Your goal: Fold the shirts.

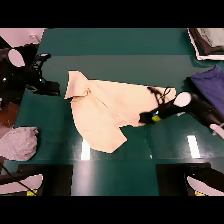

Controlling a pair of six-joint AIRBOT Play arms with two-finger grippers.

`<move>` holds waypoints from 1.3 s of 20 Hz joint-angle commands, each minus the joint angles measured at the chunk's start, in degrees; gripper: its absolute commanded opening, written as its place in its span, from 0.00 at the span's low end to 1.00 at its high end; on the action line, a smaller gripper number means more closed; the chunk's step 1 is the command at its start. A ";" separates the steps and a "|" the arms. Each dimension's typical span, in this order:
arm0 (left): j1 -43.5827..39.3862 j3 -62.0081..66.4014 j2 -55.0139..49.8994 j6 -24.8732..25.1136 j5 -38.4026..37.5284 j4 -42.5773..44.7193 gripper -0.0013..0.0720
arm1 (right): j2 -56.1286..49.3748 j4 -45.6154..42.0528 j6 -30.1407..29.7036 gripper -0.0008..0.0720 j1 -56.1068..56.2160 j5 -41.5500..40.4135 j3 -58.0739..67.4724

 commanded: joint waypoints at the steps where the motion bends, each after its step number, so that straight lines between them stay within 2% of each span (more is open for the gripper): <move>1: 0.02 -4.98 4.42 -0.68 3.28 0.55 0.76 | 4.98 -0.37 -0.02 0.03 -4.26 -9.49 9.33; 5: 0.02 -17.51 9.01 -1.70 7.19 -6.54 0.76 | 0.87 -0.28 -0.07 0.03 -16.06 -22.16 24.94; 6: 0.02 -20.63 10.01 -1.55 8.31 -9.73 0.76 | -1.86 -0.11 -0.07 0.08 -18.95 -22.84 28.94; 7: 0.02 -23.96 10.97 -1.49 9.57 -13.27 0.76 | -4.79 -0.09 -0.07 0.47 -21.59 -21.14 32.87; 8: 0.02 -26.80 11.56 -1.40 10.64 -16.22 0.76 | -7.37 0.26 -0.07 0.82 -23.80 -17.73 36.24; 9: 0.02 -29.51 12.02 -0.90 11.58 -19.21 0.76 | -9.51 0.35 0.02 0.91 -25.92 -12.66 39.36; 11: 0.02 -33.97 12.50 0.13 13.07 -22.64 0.76 | -11.54 0.33 0.02 0.90 -29.07 -4.31 42.80; 13: 0.02 -37.40 12.50 0.13 14.82 -23.80 0.76 | -11.34 0.24 -0.09 0.80 -30.67 -0.74 43.34; 16: 0.02 -41.88 12.50 0.72 17.94 -28.04 0.76 | -10.34 -0.15 -1.27 0.80 -30.93 0.11 43.34; 20: 0.00 -45.22 12.50 4.87 20.70 -34.40 0.76 | -10.25 -0.13 -1.29 0.80 -29.73 -0.02 43.34; 23: -0.33 -46.53 12.48 5.16 22.88 -34.97 0.76 | -10.23 -0.22 -1.29 0.80 -28.50 0.33 43.34; 26: -4.11 -46.75 12.20 5.11 25.70 -35.65 0.76 | -10.25 -0.20 -1.29 0.80 -28.55 1.81 43.32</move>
